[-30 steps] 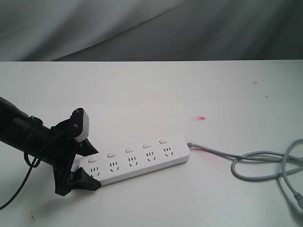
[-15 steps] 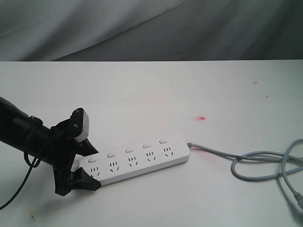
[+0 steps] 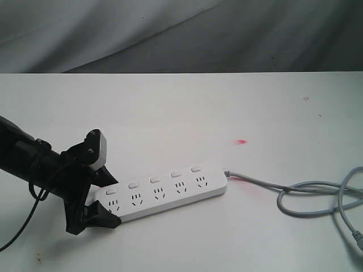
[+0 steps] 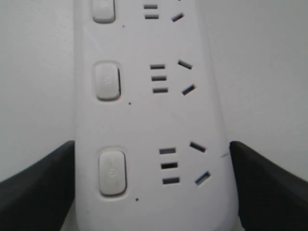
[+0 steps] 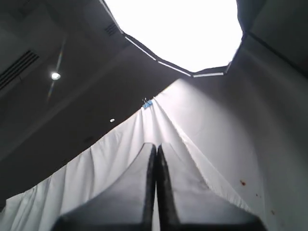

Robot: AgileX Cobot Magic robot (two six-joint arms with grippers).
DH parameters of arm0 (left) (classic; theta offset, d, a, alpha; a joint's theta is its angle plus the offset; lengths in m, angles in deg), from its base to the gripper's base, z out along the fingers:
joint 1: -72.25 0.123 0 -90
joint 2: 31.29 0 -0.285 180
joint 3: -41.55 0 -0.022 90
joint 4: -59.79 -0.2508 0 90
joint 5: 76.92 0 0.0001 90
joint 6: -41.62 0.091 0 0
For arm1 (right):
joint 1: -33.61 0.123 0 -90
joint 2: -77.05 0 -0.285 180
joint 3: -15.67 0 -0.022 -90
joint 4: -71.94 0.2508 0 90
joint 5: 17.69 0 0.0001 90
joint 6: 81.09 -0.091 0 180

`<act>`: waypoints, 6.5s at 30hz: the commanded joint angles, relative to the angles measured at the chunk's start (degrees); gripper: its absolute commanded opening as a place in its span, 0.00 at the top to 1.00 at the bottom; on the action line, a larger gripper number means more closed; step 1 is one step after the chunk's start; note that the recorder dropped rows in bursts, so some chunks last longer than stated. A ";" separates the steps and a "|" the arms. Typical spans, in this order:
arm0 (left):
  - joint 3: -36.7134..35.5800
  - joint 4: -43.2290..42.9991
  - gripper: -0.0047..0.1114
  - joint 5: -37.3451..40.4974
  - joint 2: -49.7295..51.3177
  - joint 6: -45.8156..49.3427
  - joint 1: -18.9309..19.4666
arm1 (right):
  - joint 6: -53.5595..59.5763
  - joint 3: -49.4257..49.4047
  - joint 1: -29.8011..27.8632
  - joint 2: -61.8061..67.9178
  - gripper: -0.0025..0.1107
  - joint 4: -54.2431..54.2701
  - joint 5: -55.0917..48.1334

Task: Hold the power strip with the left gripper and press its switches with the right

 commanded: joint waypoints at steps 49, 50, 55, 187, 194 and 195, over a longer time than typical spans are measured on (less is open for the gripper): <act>0.36 -0.02 0.96 -0.50 0.08 0.32 -0.30 | 100.40 82.00 1.94 103.67 0.88 39.14 -98.98; 0.36 -0.02 0.96 -0.50 0.08 0.32 -0.30 | 101.05 82.00 2.66 104.75 0.82 39.51 -98.98; 0.36 -0.02 0.96 -0.50 0.08 0.32 -0.30 | 108.31 82.00 9.21 112.07 0.29 39.54 -96.28; 0.36 -0.02 0.96 -0.50 0.08 0.32 -0.30 | 115.52 99.31 40.93 140.13 0.41 25.57 -81.10; 0.36 -0.02 0.96 -0.50 0.08 0.32 -0.30 | 114.37 99.31 41.08 140.16 0.41 24.40 -80.08; 0.36 -0.02 0.96 -0.50 0.08 0.32 -0.30 | 114.26 99.31 41.35 140.16 0.41 24.40 -79.67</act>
